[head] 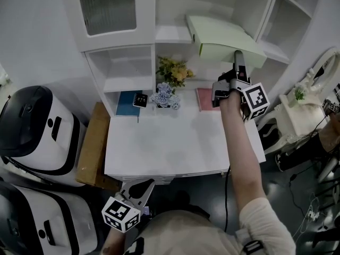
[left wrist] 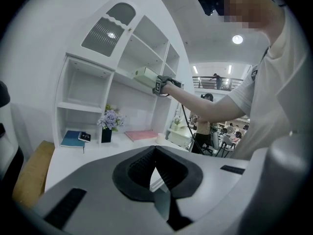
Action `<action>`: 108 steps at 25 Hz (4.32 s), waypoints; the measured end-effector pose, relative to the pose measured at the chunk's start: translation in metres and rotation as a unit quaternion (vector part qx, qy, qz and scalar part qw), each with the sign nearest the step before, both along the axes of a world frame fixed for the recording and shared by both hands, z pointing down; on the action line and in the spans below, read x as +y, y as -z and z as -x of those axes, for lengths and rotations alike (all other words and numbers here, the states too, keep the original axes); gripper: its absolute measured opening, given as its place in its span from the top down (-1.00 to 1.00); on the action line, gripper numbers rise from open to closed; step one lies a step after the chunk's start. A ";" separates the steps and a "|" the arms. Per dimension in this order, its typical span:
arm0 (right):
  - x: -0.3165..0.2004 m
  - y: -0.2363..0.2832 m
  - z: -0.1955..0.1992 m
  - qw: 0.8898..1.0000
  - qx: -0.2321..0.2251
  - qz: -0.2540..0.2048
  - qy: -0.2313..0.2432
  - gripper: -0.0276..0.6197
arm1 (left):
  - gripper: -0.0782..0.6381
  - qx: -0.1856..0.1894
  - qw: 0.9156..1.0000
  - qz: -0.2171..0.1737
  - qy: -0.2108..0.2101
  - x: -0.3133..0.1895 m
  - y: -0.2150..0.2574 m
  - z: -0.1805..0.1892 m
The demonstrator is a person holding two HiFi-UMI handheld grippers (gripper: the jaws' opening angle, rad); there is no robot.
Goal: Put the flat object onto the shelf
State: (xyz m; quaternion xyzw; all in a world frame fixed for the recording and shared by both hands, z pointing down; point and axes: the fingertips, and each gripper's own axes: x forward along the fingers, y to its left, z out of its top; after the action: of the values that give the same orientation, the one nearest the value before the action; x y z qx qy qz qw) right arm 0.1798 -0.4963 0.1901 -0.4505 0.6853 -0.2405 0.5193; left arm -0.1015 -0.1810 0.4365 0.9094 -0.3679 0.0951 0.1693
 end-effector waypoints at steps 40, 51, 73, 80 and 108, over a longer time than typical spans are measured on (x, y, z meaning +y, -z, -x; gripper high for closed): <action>-0.042 0.000 -0.008 0.999 0.046 -0.001 -0.009 0.10 | 0.74 0.007 1.000 0.019 0.013 -0.018 -0.014 0.002; -0.026 0.004 -0.005 0.996 0.081 0.006 0.028 -0.12 | 0.74 0.006 1.000 0.012 0.009 -0.011 -0.012 0.002; 0.116 -0.007 0.117 0.883 0.440 -0.056 0.151 -0.14 | 0.74 -0.001 1.000 -0.028 0.011 0.001 0.005 0.020; 0.160 -0.031 0.153 0.821 0.533 -0.091 0.181 -0.14 | 0.74 -0.003 0.999 -0.048 0.015 0.004 0.015 0.022; 0.298 -0.140 0.264 0.700 0.632 -0.136 0.303 0.84 | 0.74 0.020 0.998 -0.030 0.041 0.041 0.003 0.054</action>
State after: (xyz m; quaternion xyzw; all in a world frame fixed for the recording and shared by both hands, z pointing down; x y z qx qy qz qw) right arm -0.0846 -0.1982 0.3304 -0.1890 0.9772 0.0527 -0.0814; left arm -0.1552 -0.1405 0.4338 0.8999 -0.4044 0.0587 0.1526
